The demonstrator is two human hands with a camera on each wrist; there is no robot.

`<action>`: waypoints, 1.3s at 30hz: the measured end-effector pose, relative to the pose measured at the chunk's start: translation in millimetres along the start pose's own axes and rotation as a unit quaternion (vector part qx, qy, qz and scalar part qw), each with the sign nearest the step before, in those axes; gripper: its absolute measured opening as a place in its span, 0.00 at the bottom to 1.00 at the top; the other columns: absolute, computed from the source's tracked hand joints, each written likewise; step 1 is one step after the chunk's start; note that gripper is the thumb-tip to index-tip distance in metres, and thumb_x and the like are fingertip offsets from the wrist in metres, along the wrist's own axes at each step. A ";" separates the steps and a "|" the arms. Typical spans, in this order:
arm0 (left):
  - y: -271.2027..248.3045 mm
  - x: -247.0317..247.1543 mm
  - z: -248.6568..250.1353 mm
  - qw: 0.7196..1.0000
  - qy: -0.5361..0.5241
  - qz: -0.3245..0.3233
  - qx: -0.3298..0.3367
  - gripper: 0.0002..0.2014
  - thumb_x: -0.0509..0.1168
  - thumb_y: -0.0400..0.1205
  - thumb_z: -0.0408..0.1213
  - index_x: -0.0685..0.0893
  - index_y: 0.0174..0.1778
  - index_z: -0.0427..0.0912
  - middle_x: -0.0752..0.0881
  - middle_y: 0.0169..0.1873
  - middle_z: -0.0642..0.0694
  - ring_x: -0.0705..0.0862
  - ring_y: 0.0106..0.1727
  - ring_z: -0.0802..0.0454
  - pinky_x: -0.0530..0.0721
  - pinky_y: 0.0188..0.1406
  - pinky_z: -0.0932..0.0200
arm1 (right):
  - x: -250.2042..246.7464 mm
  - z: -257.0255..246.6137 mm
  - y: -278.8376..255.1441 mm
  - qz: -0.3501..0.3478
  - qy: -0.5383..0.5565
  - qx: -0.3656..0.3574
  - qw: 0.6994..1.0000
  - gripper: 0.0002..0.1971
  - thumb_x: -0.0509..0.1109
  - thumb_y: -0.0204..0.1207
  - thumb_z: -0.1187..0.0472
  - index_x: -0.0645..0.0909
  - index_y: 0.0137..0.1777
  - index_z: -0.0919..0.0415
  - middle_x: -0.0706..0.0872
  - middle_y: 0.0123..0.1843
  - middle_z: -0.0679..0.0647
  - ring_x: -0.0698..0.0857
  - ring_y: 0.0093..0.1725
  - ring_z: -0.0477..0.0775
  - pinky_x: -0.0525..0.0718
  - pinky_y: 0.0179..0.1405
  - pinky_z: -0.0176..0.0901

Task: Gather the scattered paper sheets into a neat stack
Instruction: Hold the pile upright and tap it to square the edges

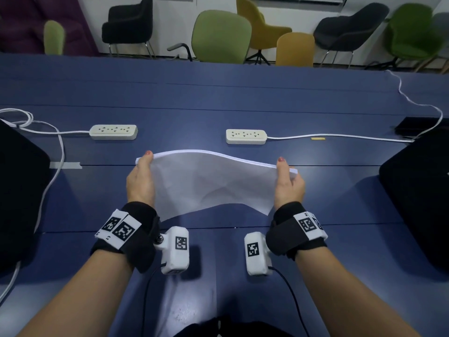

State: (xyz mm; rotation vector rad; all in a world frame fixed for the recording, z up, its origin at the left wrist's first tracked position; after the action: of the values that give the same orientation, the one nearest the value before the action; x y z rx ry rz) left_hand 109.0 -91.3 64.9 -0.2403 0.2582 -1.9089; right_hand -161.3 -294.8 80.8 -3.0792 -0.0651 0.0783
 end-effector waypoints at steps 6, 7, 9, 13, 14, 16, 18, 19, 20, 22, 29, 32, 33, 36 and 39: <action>1.7 0.8 3.0 1.000 -0.002 -0.004 0.004 0.26 0.57 0.65 0.64 0.82 0.45 0.46 0.83 0.49 0.47 0.81 0.52 0.45 0.76 0.58 0.51 | 2.1 -2.7 4.6 -0.015 -0.010 -0.012 1.000 0.16 0.66 0.65 0.41 0.70 0.26 0.51 0.75 0.29 0.49 0.75 0.36 0.54 0.73 0.44 0.42; 1.9 1.0 3.5 1.000 -0.002 -0.012 0.009 0.26 0.58 0.66 0.63 0.82 0.45 0.46 0.83 0.47 0.47 0.81 0.50 0.46 0.76 0.55 0.52 | 4.2 -1.7 5.4 -0.028 0.002 -0.008 1.000 0.17 0.67 0.64 0.40 0.70 0.26 0.50 0.75 0.29 0.49 0.76 0.36 0.54 0.74 0.44 0.43; -2.7 1.6 6.8 0.998 0.002 -0.036 0.055 0.19 0.62 0.70 0.59 0.83 0.44 0.48 0.85 0.42 0.51 0.83 0.44 0.53 0.78 0.47 0.59 | 10.9 -1.7 6.1 -0.078 0.026 -0.017 0.997 0.16 0.68 0.58 0.36 0.74 0.30 0.48 0.80 0.33 0.47 0.79 0.39 0.51 0.77 0.48 0.45; -8.9 -0.5 3.5 0.976 0.090 -0.118 0.162 0.12 0.76 0.67 0.31 0.83 0.42 0.48 0.89 0.30 0.63 0.86 0.34 0.69 0.83 0.37 0.76 | 16.2 -4.8 -1.4 -0.223 -0.053 -0.118 0.966 0.21 0.78 0.60 0.58 0.76 0.53 0.46 0.82 0.51 0.39 0.82 0.46 0.31 0.79 0.51 0.24; -3.9 -4.6 -2.5 0.974 0.112 -0.116 0.162 0.14 0.76 0.66 0.27 0.83 0.42 0.45 0.89 0.32 0.60 0.86 0.34 0.66 0.82 0.35 0.76 | 13.7 5.1 1.3 -0.240 -0.066 -0.114 0.962 0.25 0.78 0.62 0.66 0.76 0.58 0.50 0.82 0.53 0.40 0.82 0.46 0.27 0.80 0.50 0.22; 2.3 -9.5 -14.0 0.975 0.138 -0.109 0.139 0.13 0.74 0.69 0.24 0.83 0.45 0.41 0.88 0.36 0.51 0.83 0.36 0.59 0.82 0.34 0.77 | 6.4 29.0 9.8 -0.228 -0.104 -0.067 0.966 0.23 0.76 0.66 0.73 0.79 0.60 0.61 0.85 0.54 0.48 0.85 0.45 0.29 0.84 0.56 0.34; 2.5 -7.2 -25.6 0.974 0.147 -0.119 0.125 0.12 0.72 0.71 0.23 0.83 0.41 0.45 0.89 0.30 0.61 0.83 0.36 0.61 0.83 0.37 0.73 | -0.1 49.1 15.2 -0.186 -0.161 -0.018 0.969 0.16 0.76 0.68 0.68 0.82 0.55 0.71 0.87 0.50 0.58 0.89 0.49 0.50 0.84 0.61 0.53; 0.3 -5.4 -26.5 0.972 0.154 -0.116 0.131 0.12 0.72 0.72 0.24 0.84 0.39 0.48 0.88 0.27 0.63 0.84 0.37 0.61 0.83 0.40 0.68 | 1.6 51.6 13.2 -0.183 -0.184 -0.014 0.966 0.14 0.75 0.69 0.66 0.82 0.53 0.72 0.87 0.48 0.60 0.89 0.51 0.57 0.84 0.60 0.56; -1.4 -5.3 -23.4 0.971 0.162 -0.100 0.145 0.10 0.72 0.73 0.26 0.84 0.39 0.47 0.88 0.27 0.63 0.85 0.39 0.56 0.82 0.42 0.65 | 6.2 48.8 9.2 -0.186 -0.190 -0.026 0.964 0.11 0.74 0.71 0.66 0.83 0.52 0.71 0.87 0.46 0.59 0.88 0.50 0.60 0.84 0.59 0.56; -4.3 -8.0 -13.1 0.971 0.155 -0.056 0.173 0.08 0.71 0.74 0.27 0.85 0.44 0.43 0.88 0.36 0.49 0.84 0.45 0.51 0.82 0.38 0.71 | 11.1 36.5 -0.1 -0.182 -0.165 -0.052 0.968 0.04 0.71 0.73 0.68 0.85 0.46 0.62 0.87 0.42 0.56 0.87 0.48 0.59 0.85 0.56 0.52; -13.3 -10.8 -27.9 0.963 0.212 -0.054 0.156 0.12 0.70 0.75 0.27 0.85 0.52 0.28 0.85 0.48 0.42 0.82 0.49 0.50 0.74 0.50 0.59 | 12.9 22.7 -13.2 -0.174 -0.225 -0.089 0.955 0.09 0.69 0.75 0.66 0.84 0.51 0.72 0.83 0.37 0.51 0.82 0.43 0.52 0.76 0.44 0.36; -13.6 -8.4 -28.7 0.966 0.195 -0.054 0.162 0.11 0.70 0.75 0.26 0.85 0.52 0.26 0.84 0.48 0.42 0.82 0.50 0.49 0.75 0.52 0.58 | 8.3 18.3 -13.3 -0.151 -0.215 -0.096 0.960 0.08 0.68 0.75 0.68 0.84 0.50 0.71 0.83 0.35 0.51 0.82 0.41 0.52 0.75 0.40 0.31; -13.3 -7.5 -29.6 0.965 0.198 -0.056 0.161 0.11 0.70 0.75 0.26 0.85 0.52 0.26 0.84 0.48 0.43 0.82 0.50 0.49 0.75 0.52 0.58 | 8.5 21.0 -13.4 -0.154 -0.217 -0.088 0.960 0.09 0.68 0.75 0.67 0.84 0.50 0.72 0.83 0.37 0.54 0.82 0.42 0.53 0.75 0.41 0.32; -11.0 -10.2 -33.4 0.961 0.216 -0.055 0.165 0.10 0.70 0.75 0.27 0.86 0.50 0.27 0.85 0.47 0.43 0.83 0.50 0.48 0.76 0.52 0.58 | 8.6 28.1 -16.7 -0.165 -0.226 -0.072 0.957 0.10 0.68 0.75 0.65 0.83 0.49 0.74 0.83 0.38 0.57 0.82 0.40 0.54 0.76 0.37 0.33; -8.1 -15.6 -32.8 0.968 0.192 -0.036 0.156 0.10 0.70 0.75 0.28 0.86 0.49 0.27 0.86 0.48 0.42 0.84 0.51 0.46 0.77 0.55 0.55 | 5.5 26.6 -20.5 -0.150 -0.201 -0.078 0.965 0.08 0.68 0.75 0.67 0.85 0.49 0.72 0.85 0.39 0.56 0.84 0.41 0.55 0.77 0.32 0.25</action>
State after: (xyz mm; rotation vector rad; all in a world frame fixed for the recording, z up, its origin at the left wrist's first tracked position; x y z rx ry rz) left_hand 97.6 -71.9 35.3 0.3387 0.2023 -2.0272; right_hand -158.0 -272.6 55.2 -3.1069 -0.5790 0.7089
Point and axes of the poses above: each hand's wrist, its own y-axis towards the middle knuckle, its own x-axis out of the palm, z = x × y, the point moved 9 cm from there along y, towards the middle knuckle
